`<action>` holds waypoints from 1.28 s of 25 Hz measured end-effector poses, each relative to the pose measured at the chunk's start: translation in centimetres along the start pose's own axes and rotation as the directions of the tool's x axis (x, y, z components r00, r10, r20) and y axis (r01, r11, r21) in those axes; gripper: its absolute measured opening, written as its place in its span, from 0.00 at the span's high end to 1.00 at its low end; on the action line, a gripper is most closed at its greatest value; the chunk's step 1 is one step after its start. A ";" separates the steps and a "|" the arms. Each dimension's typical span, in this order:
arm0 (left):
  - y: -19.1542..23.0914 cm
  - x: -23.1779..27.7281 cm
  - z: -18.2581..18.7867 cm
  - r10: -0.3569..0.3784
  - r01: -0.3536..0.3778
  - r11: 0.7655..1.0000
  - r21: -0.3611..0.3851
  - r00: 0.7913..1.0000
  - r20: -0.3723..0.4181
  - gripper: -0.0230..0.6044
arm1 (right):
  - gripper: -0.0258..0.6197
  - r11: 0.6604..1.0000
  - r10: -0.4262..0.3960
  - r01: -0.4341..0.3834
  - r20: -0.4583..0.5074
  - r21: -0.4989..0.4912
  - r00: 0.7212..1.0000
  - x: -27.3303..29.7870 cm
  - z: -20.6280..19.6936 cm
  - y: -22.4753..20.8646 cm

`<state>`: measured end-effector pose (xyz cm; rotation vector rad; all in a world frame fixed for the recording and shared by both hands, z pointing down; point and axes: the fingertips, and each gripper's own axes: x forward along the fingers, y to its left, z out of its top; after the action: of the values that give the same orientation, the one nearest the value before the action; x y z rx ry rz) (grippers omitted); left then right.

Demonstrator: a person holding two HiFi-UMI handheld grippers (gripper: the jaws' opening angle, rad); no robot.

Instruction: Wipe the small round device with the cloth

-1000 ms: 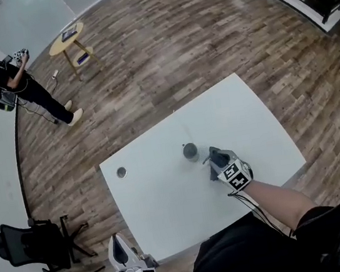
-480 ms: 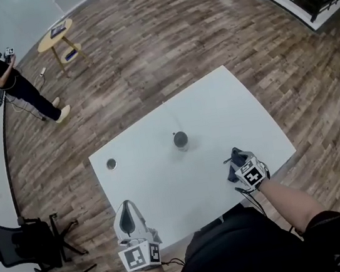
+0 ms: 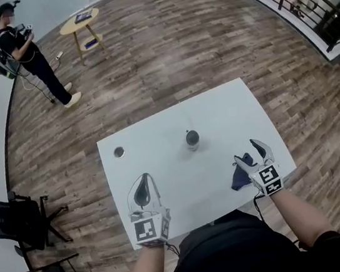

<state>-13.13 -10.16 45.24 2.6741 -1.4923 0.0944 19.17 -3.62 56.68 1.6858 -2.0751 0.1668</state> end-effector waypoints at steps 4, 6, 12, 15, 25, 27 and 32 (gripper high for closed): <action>-0.9 2.2 1.5 -0.007 0.007 1.000 -0.016 1.000 0.001 0.95 | 0.50 0.994 -0.097 0.105 0.234 -0.019 0.967 -0.4 10.6 -1.6; -1.5 2.9 1.8 -0.013 0.013 0.999 -0.034 1.000 0.008 0.95 | 0.72 0.994 -0.108 0.111 0.325 0.010 0.940 -0.6 14.0 -0.9; -3.7 3.8 -2.1 -0.015 0.014 1.000 -0.028 0.998 -0.059 0.95 | 0.96 0.992 -0.092 0.065 0.270 0.108 0.959 2.0 10.3 2.5; -4.6 3.8 -2.5 -0.041 0.041 0.999 -0.002 0.997 -0.071 0.95 | 0.96 0.993 -0.073 0.048 0.251 0.105 0.965 2.6 9.4 3.4; -6.1 3.7 -1.1 -0.105 0.103 0.994 -0.033 0.993 -0.063 0.95 | 0.96 0.992 -0.052 0.020 0.261 0.125 0.964 3.8 10.0 3.6; -5.7 3.5 -1.4 -0.094 0.092 0.995 -0.024 0.993 -0.076 0.95 | 0.96 0.989 -0.055 0.018 0.256 0.144 0.965 3.9 9.9 3.5; -5.1 3.1 -1.6 -0.073 0.073 0.997 -0.005 0.994 -0.081 0.95 | 0.96 0.988 -0.055 0.015 0.261 0.153 0.964 3.9 9.8 3.6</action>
<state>-7.20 -10.03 46.90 2.6846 -1.3695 0.1943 12.55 -9.91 50.25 1.9252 -2.2722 0.0912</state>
